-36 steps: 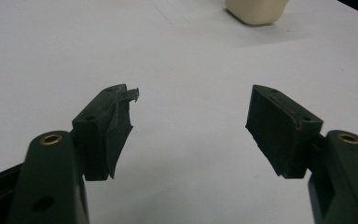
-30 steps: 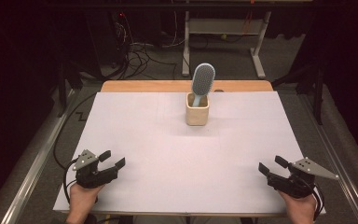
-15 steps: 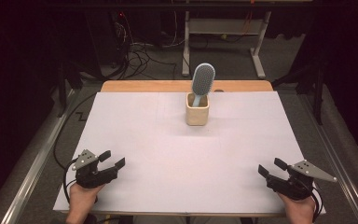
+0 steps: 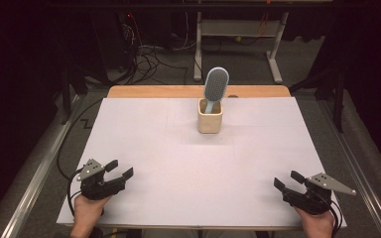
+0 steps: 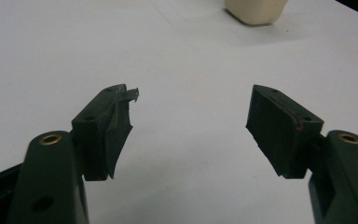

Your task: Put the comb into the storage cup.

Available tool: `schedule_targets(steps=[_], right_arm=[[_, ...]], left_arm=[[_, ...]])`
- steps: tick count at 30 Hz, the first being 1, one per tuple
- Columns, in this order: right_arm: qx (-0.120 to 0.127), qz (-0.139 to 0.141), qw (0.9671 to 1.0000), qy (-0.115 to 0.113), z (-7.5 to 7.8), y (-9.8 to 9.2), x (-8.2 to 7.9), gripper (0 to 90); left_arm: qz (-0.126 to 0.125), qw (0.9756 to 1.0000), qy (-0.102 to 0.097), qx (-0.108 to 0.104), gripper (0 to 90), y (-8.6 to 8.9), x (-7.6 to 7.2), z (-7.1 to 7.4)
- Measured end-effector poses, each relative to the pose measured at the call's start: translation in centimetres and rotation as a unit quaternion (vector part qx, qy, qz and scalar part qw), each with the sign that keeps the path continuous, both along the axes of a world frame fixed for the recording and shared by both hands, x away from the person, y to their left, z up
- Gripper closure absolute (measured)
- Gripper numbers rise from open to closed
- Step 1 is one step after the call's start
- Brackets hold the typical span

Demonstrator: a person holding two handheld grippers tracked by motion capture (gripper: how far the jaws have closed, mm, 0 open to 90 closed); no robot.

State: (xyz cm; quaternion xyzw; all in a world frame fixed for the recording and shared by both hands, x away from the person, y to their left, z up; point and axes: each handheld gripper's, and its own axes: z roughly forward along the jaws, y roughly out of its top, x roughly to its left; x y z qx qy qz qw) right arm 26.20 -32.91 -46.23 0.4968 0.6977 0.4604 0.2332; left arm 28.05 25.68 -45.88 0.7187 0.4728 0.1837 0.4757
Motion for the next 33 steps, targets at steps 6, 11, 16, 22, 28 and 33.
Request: schedule_targets(steps=[6, 11, 16, 22, 28, 33], right_arm=[[-0.001, 0.003, 1.0000, 0.002, -0.16, 0.11, -0.17, 27.4], [0.000, 0.004, 1.0000, 0.008, -0.40, 0.08, -0.35, 27.4], [0.000, 0.003, 1.0000, 0.009, -0.49, 0.05, -0.45, 27.5], [0.004, 0.002, 1.0000, 0.007, -0.48, -0.06, -0.51, 27.4], [0.006, 0.004, 1.0000, 0.006, -0.47, -0.06, -0.47, 27.4], [0.009, 0.004, 0.9999, 0.006, -0.47, -0.11, -0.45, 27.3]], left_arm=[[0.000, 1.0000, 0.002, 0.000, 30.8, -0.06, 0.01, -0.04], [-0.001, 1.0000, 0.004, 0.001, 30.8, -0.13, 0.08, -0.07], [-0.004, 1.0000, 0.005, 0.003, 30.8, -0.20, 0.08, -0.08], [-0.004, 1.0000, 0.005, 0.003, 30.8, -0.26, 0.12, -0.09], [-0.005, 1.0000, 0.005, 0.003, 30.8, -0.27, 0.16, -0.12], [-0.006, 1.0000, 0.005, 0.005, 30.8, -0.32, 0.24, -0.13]])
